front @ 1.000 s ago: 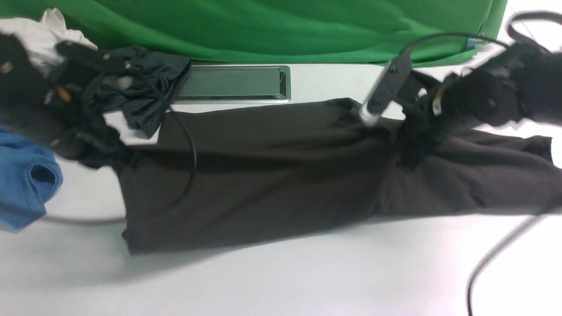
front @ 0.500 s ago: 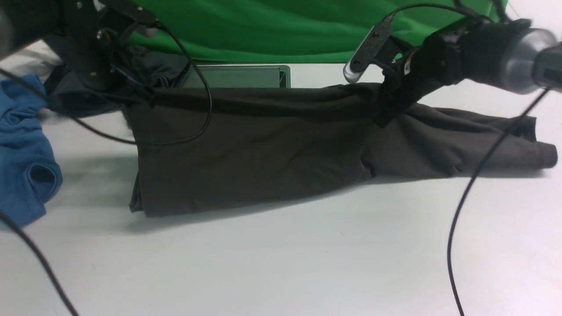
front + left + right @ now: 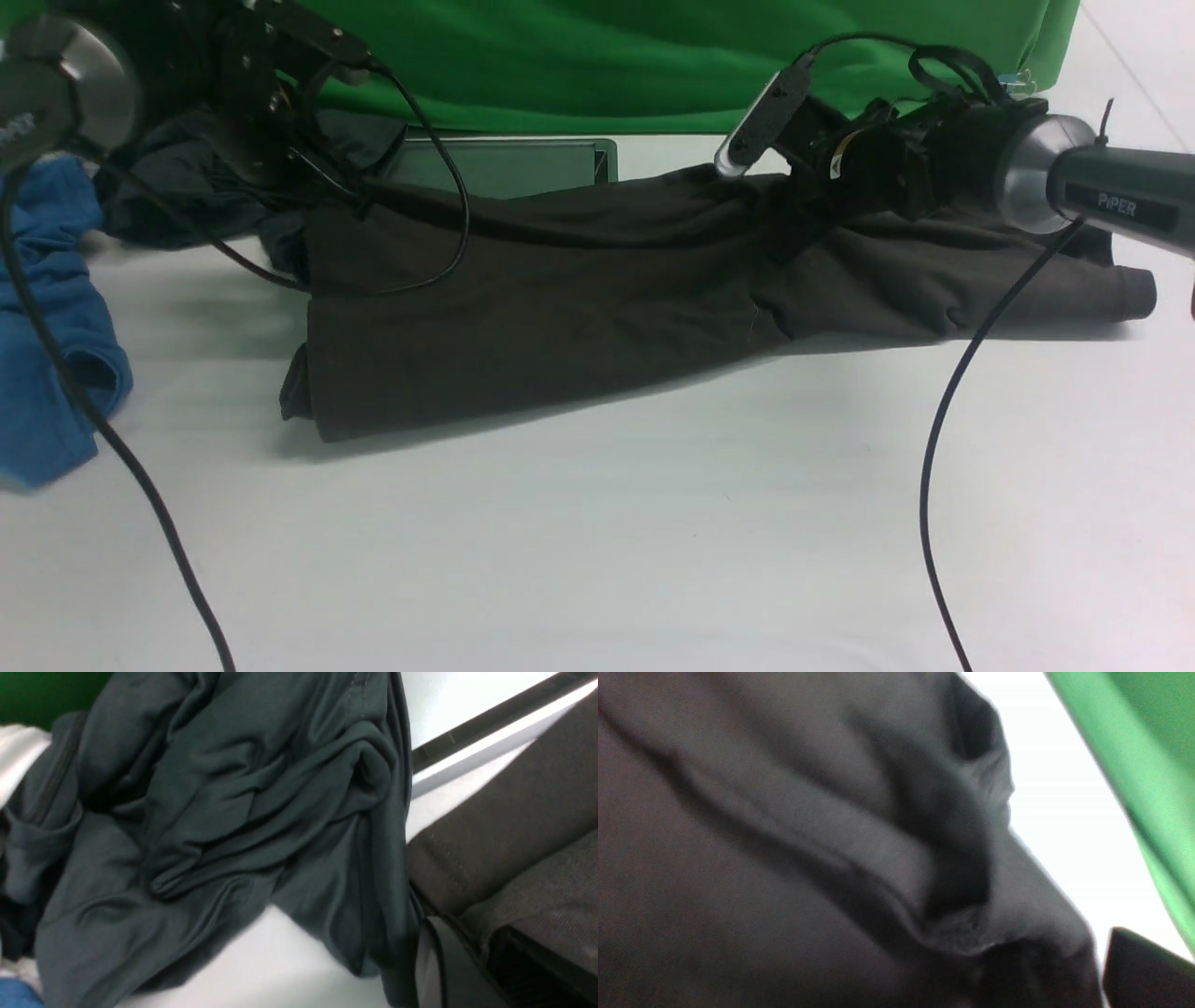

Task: Fold a long-sleeved shirt on a white desktop.
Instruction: 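Fold the black garment in half by bringing its near edge over to the far edge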

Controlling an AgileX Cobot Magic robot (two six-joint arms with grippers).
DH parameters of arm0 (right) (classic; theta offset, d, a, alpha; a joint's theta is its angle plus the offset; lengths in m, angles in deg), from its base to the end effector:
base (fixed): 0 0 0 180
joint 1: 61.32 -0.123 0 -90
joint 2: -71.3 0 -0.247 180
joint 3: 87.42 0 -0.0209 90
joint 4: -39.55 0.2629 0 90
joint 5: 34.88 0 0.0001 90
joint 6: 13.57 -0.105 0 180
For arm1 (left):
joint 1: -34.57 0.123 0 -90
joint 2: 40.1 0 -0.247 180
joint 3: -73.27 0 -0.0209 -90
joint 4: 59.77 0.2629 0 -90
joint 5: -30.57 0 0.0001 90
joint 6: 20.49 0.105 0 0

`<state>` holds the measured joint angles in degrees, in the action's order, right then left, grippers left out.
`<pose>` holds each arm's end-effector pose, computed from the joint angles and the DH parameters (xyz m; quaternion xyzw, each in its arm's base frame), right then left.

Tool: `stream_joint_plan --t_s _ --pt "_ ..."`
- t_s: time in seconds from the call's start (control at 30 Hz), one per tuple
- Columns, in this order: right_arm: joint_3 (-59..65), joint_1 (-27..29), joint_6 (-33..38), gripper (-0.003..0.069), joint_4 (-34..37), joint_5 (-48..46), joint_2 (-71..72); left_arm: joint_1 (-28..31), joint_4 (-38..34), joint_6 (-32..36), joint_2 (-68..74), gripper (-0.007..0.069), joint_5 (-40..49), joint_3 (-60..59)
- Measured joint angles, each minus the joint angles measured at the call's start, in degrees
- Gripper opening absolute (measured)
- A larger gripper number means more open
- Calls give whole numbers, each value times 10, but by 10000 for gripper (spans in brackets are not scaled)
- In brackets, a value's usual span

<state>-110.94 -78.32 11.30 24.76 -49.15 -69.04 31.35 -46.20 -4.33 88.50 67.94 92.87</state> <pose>0.4932 0.1438 0.1124 -0.4163 0.8072 -0.1085 0.4040 0.4682 -0.0113 0.1644 0.2281 0.9253 0.1276 0.2746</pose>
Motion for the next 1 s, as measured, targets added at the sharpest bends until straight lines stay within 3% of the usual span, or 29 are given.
stream_joint_plan --t_s 0.13,0.23,0.33,0.47,0.6,0.63,0.7,0.77,0.83,0.9,1.0 --pt "0 1 -24 503 -1 67 -1 1 10 0 16 115 -28 0" --pt "0 2 -29 515 -1 99 -2 4 27 0 25 162 -55 0" --pt "-1 12 -51 463 -1 115 -6 21 43 0 34 238 -108 0" --pt "-2 29 -107 396 -1 82 -1 40 43 -4 36 272 -150 0" --pt "-10 43 -136 210 -1 -61 49 53 8 -42 35 243 -127 15" --pt "-12 41 -117 146 8 -103 68 53 -24 -32 34 196 -97 22" --pt "-17 38 -90 97 28 -139 82 52 -60 -7 32 152 -68 29" --pt "-50 29 66 31 177 -239 102 48 -200 100 28 48 33 55" --pt "-64 27 127 25 243 -269 101 45 -254 146 28 27 77 65" --pt "-95 23 241 18 387 -327 81 36 -361 195 26 17 134 84" --pt "-116 14 288 17 442 -345 49 27 -386 200 23 17 152 89"
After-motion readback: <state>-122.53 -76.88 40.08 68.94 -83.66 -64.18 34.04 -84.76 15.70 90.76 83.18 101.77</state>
